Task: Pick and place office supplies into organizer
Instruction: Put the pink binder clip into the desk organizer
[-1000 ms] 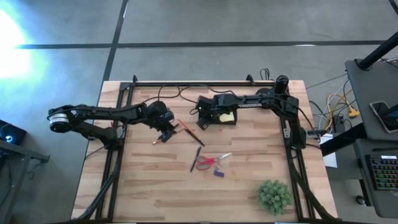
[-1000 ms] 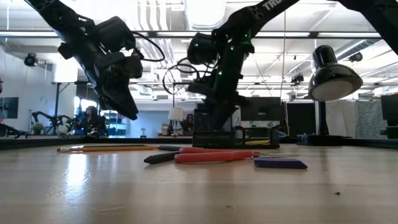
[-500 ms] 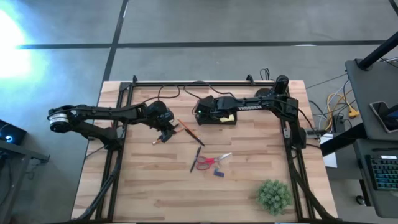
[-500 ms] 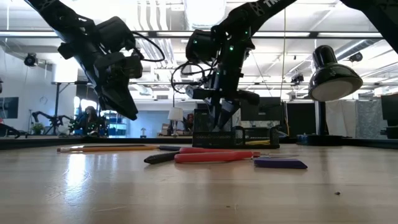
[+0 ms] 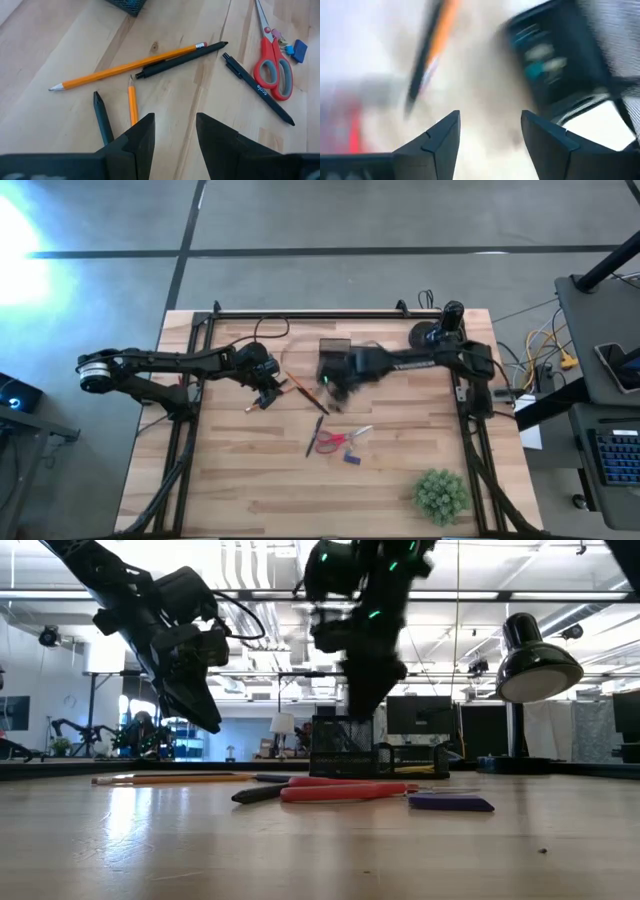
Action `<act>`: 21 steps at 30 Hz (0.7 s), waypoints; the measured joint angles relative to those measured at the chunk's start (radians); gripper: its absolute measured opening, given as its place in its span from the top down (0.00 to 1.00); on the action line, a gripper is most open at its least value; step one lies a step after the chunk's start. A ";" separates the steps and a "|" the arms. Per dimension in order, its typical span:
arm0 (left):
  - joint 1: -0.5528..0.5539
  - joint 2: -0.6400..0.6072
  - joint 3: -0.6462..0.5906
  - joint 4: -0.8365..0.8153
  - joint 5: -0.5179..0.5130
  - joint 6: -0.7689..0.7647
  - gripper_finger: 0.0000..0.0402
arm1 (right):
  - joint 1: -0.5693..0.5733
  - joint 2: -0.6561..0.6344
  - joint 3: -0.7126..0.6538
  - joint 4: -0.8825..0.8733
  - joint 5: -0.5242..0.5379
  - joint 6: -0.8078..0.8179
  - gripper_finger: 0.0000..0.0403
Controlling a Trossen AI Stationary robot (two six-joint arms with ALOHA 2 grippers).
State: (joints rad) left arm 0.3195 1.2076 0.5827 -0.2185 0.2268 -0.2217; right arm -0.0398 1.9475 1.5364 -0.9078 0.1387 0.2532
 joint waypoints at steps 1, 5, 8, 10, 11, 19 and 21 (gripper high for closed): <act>0.000 0.000 0.000 0.001 0.000 0.001 0.68 | 0.032 -0.008 -0.008 -0.037 -0.020 -0.090 0.50; 0.000 0.000 0.000 0.001 0.000 0.001 0.68 | 0.146 -0.015 -0.014 -0.100 -0.118 -0.257 0.50; 0.000 0.000 0.000 0.001 0.000 -0.001 0.68 | 0.211 -0.003 -0.015 -0.076 -0.138 -0.131 0.51; 0.000 0.000 0.000 0.001 0.000 -0.003 0.68 | 0.241 0.013 -0.022 -0.075 -0.127 0.023 0.52; 0.000 0.000 0.000 0.001 0.000 -0.006 0.68 | 0.253 0.018 -0.029 -0.076 -0.122 0.097 0.53; 0.000 0.000 -0.002 0.000 0.000 -0.003 0.68 | 0.332 0.032 -0.121 0.005 -0.112 0.301 0.57; 0.000 0.000 -0.002 0.001 0.000 -0.002 0.68 | 0.337 0.032 -0.134 0.019 -0.112 0.323 0.58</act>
State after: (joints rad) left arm 0.3195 1.2077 0.5804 -0.2180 0.2268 -0.2239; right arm 0.2969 1.9795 1.4027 -0.8891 0.0264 0.5764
